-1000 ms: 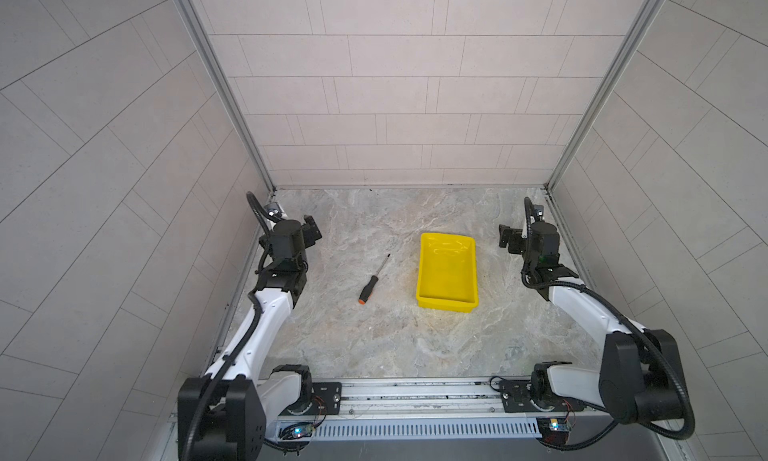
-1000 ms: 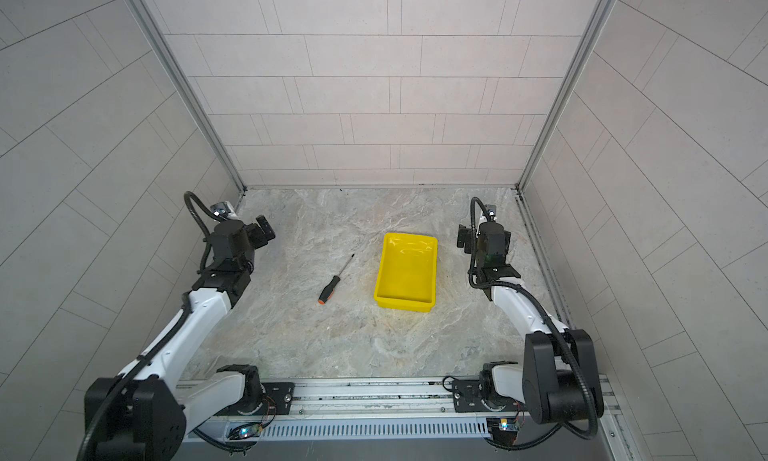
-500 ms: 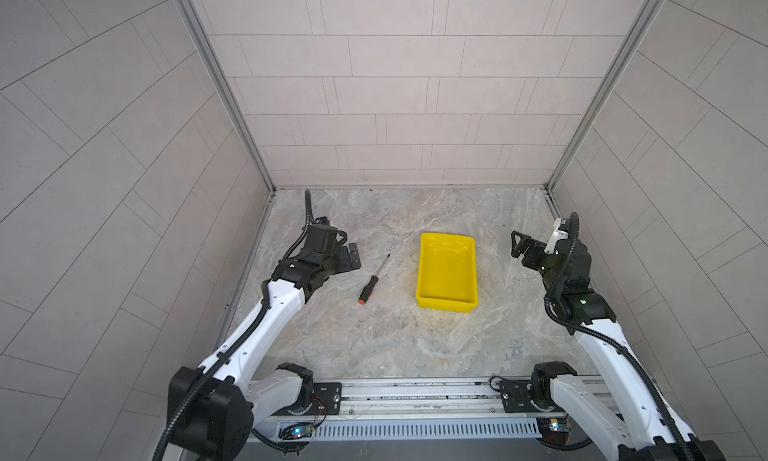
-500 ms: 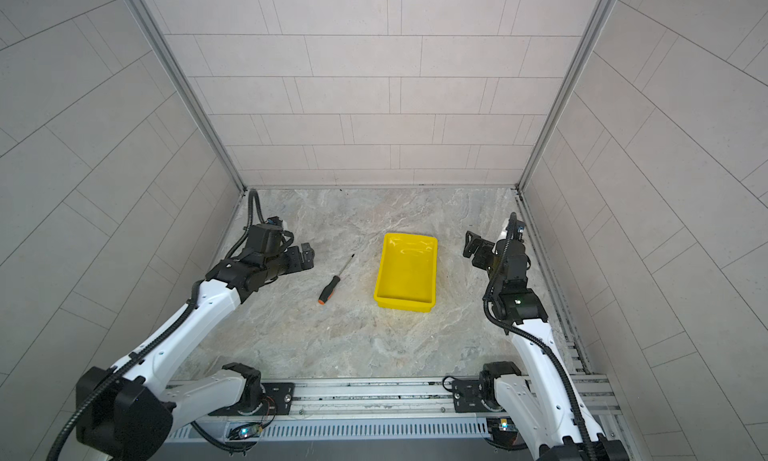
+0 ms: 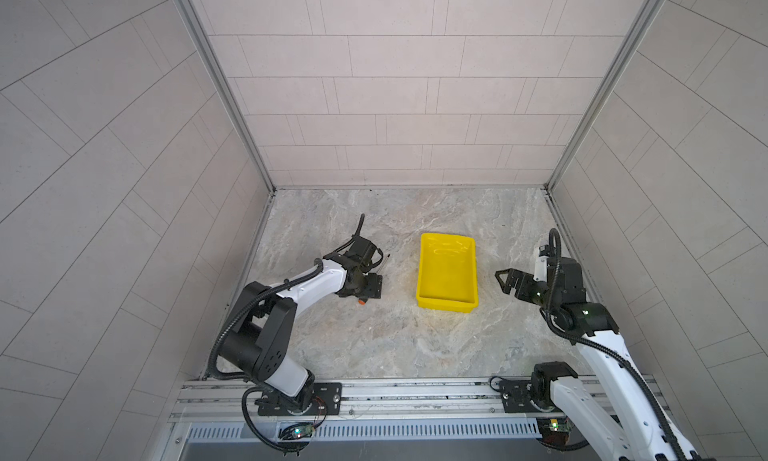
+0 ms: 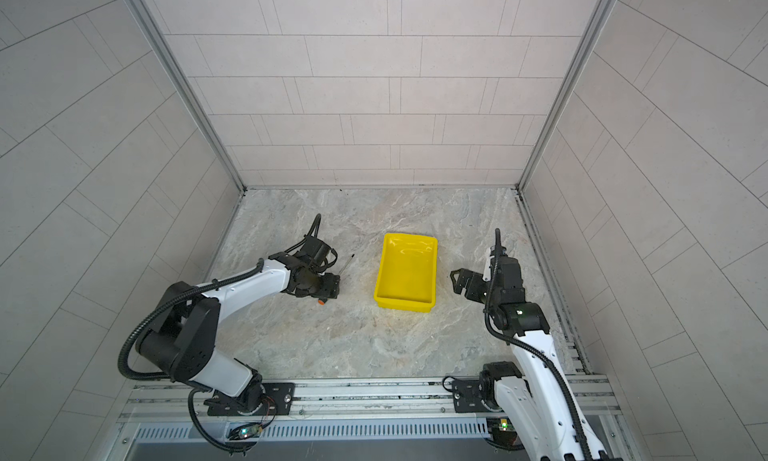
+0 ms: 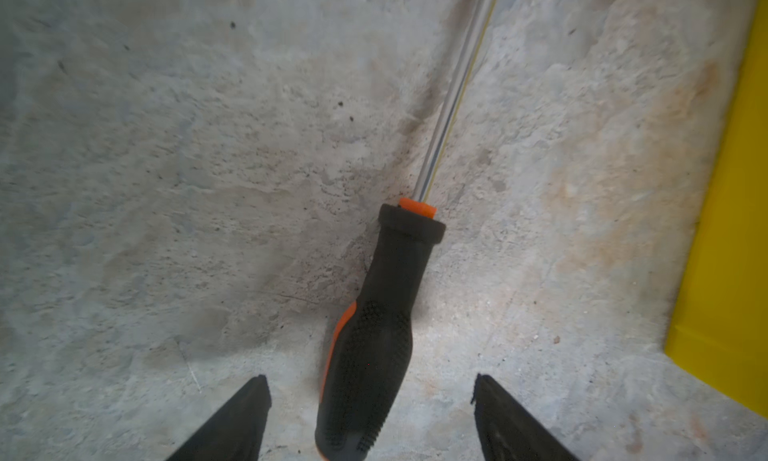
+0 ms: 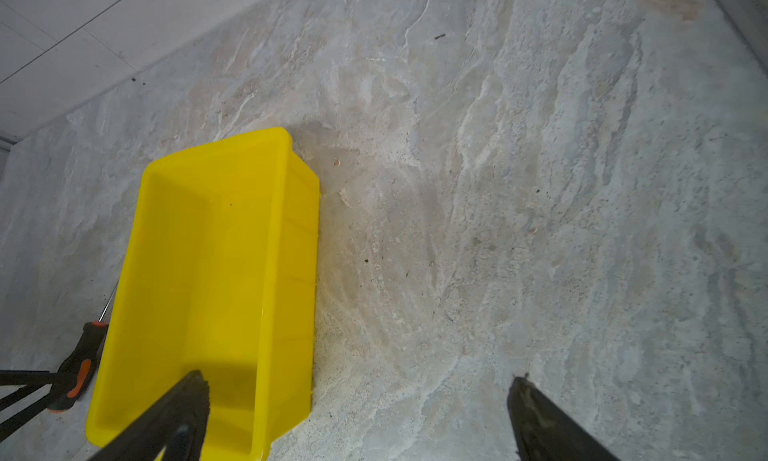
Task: Put the screwdriver in the bin
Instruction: 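Lift both arms and move the left gripper over the screwdriver handle, then lower the left gripper and close it on the orange-and-black screwdriver handle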
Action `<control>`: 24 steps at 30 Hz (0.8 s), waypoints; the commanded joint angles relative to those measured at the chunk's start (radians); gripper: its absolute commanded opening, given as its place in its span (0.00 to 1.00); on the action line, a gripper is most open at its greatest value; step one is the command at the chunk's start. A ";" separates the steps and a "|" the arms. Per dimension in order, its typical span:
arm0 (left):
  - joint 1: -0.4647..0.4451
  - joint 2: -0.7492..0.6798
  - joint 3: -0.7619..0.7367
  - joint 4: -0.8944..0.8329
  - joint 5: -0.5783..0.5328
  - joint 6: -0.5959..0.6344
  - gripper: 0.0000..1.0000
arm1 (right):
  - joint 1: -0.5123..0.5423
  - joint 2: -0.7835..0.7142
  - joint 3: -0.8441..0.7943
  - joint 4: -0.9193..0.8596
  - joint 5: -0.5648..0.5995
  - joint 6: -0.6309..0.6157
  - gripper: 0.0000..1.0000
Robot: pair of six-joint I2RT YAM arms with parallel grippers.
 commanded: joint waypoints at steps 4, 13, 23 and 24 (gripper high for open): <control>-0.015 0.041 0.047 -0.006 -0.031 0.017 0.75 | 0.000 -0.123 -0.052 -0.081 -0.042 0.022 1.00; -0.027 0.107 0.089 -0.014 -0.104 0.012 0.50 | 0.000 -0.160 -0.063 -0.096 -0.026 0.039 1.00; -0.023 0.158 0.127 -0.021 -0.114 0.026 0.28 | 0.002 -0.262 -0.066 -0.123 0.031 0.060 0.99; -0.022 0.157 0.131 -0.018 -0.110 0.024 0.22 | 0.000 -0.274 -0.068 -0.123 0.040 0.063 0.99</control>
